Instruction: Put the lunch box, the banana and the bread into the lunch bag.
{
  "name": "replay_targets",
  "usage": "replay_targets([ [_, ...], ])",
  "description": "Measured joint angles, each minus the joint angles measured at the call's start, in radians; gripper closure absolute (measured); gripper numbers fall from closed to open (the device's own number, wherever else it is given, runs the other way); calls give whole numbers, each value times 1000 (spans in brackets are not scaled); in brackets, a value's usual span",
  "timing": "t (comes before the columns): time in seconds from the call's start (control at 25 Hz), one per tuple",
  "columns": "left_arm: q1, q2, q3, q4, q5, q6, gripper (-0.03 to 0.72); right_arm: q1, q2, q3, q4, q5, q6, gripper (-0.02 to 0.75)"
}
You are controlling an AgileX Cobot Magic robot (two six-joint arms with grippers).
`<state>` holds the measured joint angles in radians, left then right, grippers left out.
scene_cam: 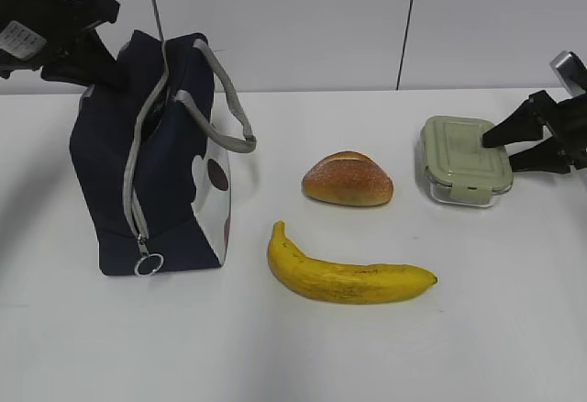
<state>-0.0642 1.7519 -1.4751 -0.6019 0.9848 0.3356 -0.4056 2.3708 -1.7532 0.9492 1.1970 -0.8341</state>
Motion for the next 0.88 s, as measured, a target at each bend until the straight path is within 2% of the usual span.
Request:
replay_targets([
  [0.88, 0, 0, 0, -1, -5, 0, 690, 40, 1, 0, 10, -4, 11, 193],
])
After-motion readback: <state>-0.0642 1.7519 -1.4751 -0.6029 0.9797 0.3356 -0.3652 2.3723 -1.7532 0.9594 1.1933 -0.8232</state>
